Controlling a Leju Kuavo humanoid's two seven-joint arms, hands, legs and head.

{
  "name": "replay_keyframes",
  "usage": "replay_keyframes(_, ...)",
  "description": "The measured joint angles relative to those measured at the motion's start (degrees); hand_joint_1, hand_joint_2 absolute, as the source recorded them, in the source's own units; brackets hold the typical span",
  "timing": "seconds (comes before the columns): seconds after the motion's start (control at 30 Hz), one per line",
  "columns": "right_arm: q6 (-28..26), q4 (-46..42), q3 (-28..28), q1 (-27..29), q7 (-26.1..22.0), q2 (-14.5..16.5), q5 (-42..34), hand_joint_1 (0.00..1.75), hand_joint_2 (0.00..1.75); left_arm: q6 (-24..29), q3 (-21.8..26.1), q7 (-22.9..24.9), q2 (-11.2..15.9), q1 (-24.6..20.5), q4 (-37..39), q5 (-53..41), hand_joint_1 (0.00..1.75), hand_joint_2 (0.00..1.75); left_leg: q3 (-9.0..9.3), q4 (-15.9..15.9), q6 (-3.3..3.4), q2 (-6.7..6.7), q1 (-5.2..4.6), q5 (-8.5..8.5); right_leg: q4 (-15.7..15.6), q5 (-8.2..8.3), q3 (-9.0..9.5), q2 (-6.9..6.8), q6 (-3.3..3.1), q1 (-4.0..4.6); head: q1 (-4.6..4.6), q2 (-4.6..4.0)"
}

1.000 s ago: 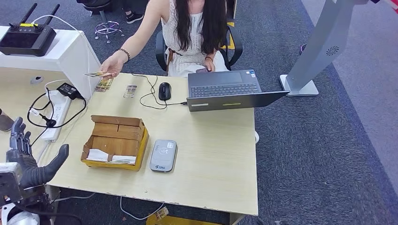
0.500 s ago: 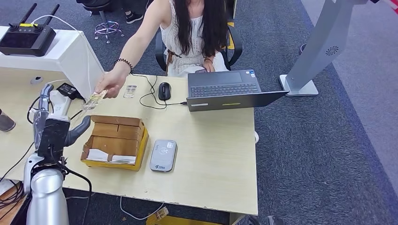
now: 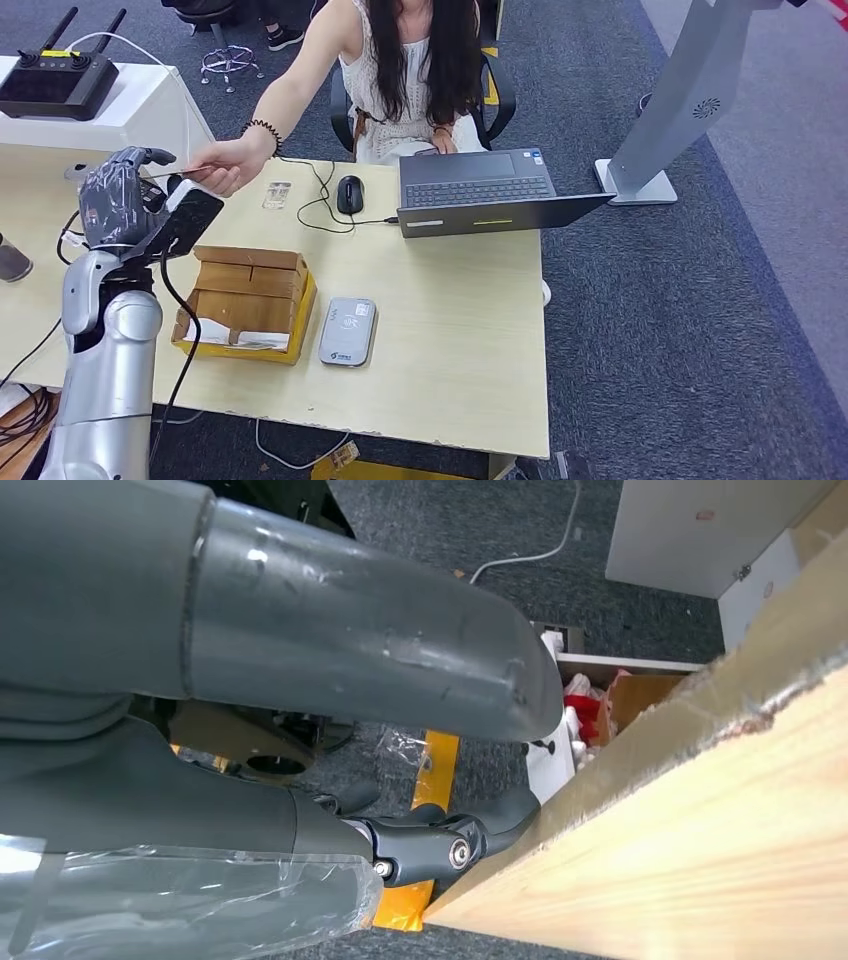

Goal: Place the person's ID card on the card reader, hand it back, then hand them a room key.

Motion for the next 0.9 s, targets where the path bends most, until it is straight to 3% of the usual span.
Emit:
replay_keyframes(0.23, -0.67, 2.35, 1.68, -1.15, 0.51, -0.56, -0.46, 0.0, 0.0, 4.47, -4.49, 3.36, 3.18, -6.06, 5.01, -9.77, 1.75, 1.75, -0.01, 0.0, -0.03, 0.01, 0.0, 0.03, 0.02, 0.01, -0.01, 0.02, 0.0, 0.0, 0.01, 0.0)
replay_keyframes(0.53, -1.33, 4.5, 4.13, -1.83, 1.2, -1.33, -1.89, 0.0, 0.0, 10.86, -8.23, 6.88, 6.17, -10.62, 9.36, -18.29, 1.75, 1.75, -0.05, 0.01, -0.04, 0.01, 0.02, 0.03, 0.02, 0.01, -0.05, 0.04, 0.0, 0.01, -0.03, 0.0)
replay_keyframes(0.73, -1.57, 5.26, 5.28, -1.98, 1.39, -1.63, -3.13, 0.0, 0.0, 12.83, -9.23, 6.62, 6.8, -10.77, 10.47, -18.49, 1.75, 1.75, -0.05, 0.01, -0.04, 0.02, 0.01, 0.03, 0.02, 0.02, -0.05, 0.04, 0.01, 0.01, -0.02, 0.0)
replay_keyframes(0.9, -1.7, 5.52, 6.11, -1.95, 1.39, -1.8, -4.52, 0.0, 0.0, 13.55, -10.24, 4.99, 6.45, -7.96, 9.47, -17.42, 1.75, 1.75, -0.05, 0.01, -0.04, 0.02, 0.01, 0.03, 0.02, 0.01, -0.06, 0.04, 0.01, 0.01, -0.03, 0.0)
